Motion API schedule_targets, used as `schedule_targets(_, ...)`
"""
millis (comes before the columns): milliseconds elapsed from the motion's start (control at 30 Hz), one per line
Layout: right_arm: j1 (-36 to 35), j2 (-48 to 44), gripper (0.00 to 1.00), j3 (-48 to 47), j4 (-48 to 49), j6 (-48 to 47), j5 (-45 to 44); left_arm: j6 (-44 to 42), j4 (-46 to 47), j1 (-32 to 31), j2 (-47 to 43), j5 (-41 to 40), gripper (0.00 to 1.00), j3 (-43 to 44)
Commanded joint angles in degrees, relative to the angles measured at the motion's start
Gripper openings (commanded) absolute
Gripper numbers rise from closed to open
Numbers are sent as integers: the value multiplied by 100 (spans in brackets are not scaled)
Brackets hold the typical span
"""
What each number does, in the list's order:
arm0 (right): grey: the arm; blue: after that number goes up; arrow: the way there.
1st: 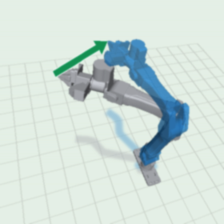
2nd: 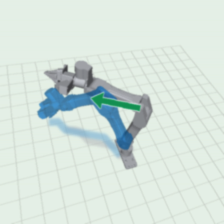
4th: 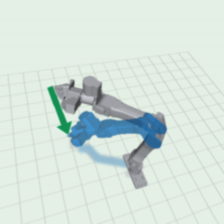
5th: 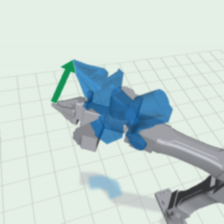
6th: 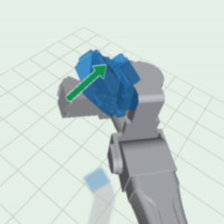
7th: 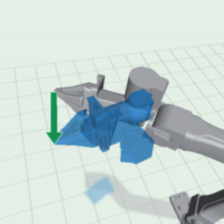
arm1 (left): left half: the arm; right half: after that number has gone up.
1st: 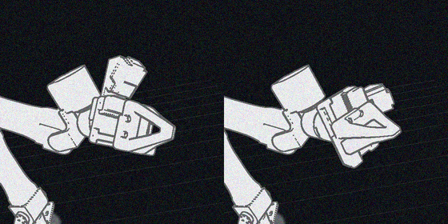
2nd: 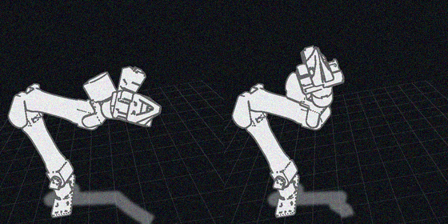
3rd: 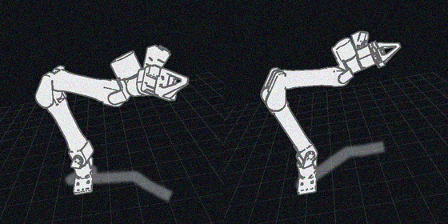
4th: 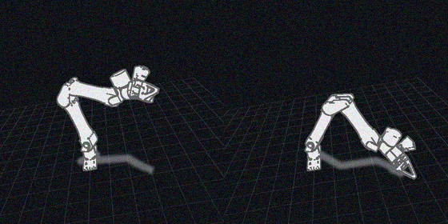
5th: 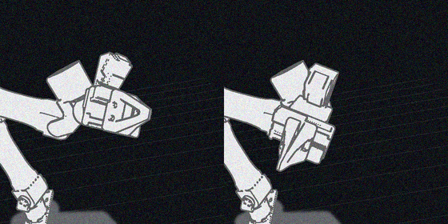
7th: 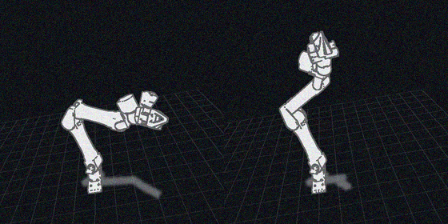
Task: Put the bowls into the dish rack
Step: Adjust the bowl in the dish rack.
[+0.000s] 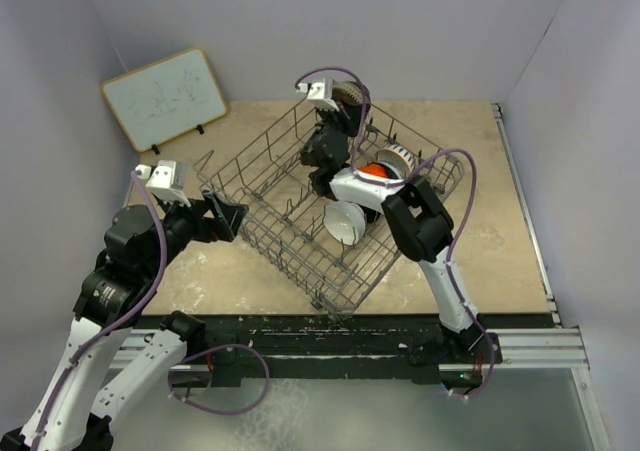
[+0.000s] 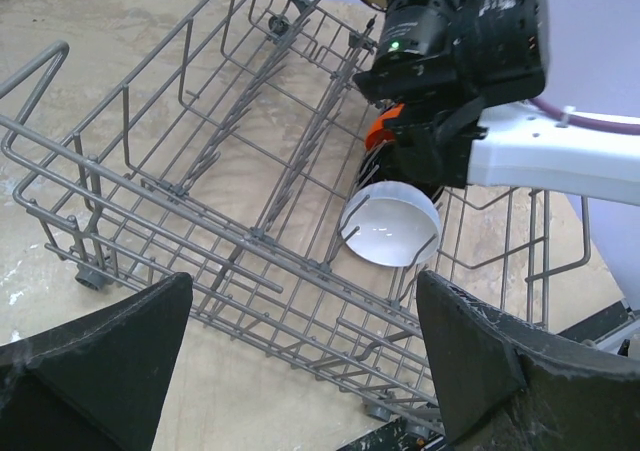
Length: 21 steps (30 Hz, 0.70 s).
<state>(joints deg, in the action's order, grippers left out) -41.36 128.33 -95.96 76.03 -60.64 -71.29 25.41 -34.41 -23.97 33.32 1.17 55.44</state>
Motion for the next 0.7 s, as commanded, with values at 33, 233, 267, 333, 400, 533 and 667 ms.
schedule_targets(33, -201, -75, 0, -444, 2173, -1880, -205, -38, 109, 14, -128, -4, 96, -12)
schedule_targets(233, -219, -497, 0, -197, 432, -417, -414, -13, 136, 10, -180, 28, 96, -76)
schedule_targets(267, -228, -463, 0, -225, 368, -421, -480, -14, 136, 12, -186, 36, 96, -88)
schedule_targets(333, -257, -387, 0, -287, 273, -478, -572, -7, 143, 10, -198, 64, 96, -91)
schedule_targets(400, -287, -300, 0, -322, 238, -574, -665, -9, 126, 9, -223, 92, 96, -96)
schedule_targets(533, -290, -189, 0, -317, 208, -788, -794, -6, 93, 10, -302, 124, 96, -103)
schedule_targets(667, -289, -98, 0, -327, 130, -911, -860, 13, 95, 10, -366, 129, 96, -142)
